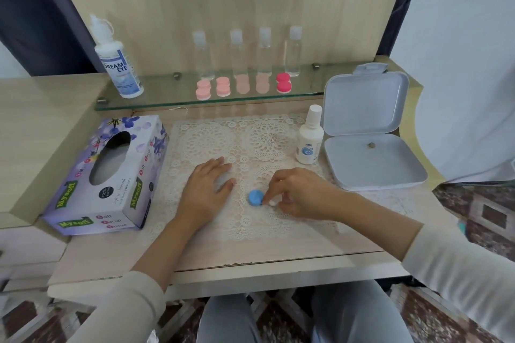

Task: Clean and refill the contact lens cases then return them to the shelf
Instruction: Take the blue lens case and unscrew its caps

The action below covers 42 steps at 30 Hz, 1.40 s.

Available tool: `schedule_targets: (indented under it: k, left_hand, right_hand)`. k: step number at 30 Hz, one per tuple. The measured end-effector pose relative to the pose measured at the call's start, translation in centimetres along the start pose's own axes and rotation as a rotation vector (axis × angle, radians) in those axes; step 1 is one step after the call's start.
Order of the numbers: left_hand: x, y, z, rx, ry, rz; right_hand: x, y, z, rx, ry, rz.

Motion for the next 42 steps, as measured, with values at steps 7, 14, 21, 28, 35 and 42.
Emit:
schedule_targets:
  k: [7, 14, 21, 28, 35, 42]
  left_hand:
    - [1.6, 0.9, -1.6, -0.027, 0.063, 0.011]
    - [4.9, 3.6, -0.5, -0.11, 0.19, 0.2]
    - [5.8, 3.8, -0.2, -0.08, 0.11, 0.199]
    - [6.5, 4.3, -0.3, -0.021, 0.066, 0.214]
    - [6.2, 4.5, -0.4, 0.026, 0.081, 0.154]
    - [5.1, 4.2, -0.9, 0.041, 0.074, 0.006]
  right_hand:
    - [0.5, 0.7, -0.8, 0.103, -0.121, 0.017]
    - [1.9, 0.6, 0.6, 0.243, -0.152, 0.082]
    - [1.5, 1.0, 1.3, 0.29, -0.205, 0.044]
    - [1.3, 1.0, 1.9, 0.301, -0.195, 0.046]
    - [1.0, 1.2, 2.0, 0.321, -0.21, 0.019]
    - [0.8, 1.6, 2.3, 0.369, -0.248, -0.011]
Point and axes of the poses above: each hand's wrist, its own y-axis away from the middle knuckle, its own z-axis out of the palm, x = y × z, the point moved 7 cm from there along -y, towards the middle knuckle, and after that the axes turned 15 degrees about -y, right-handed, at the moved point
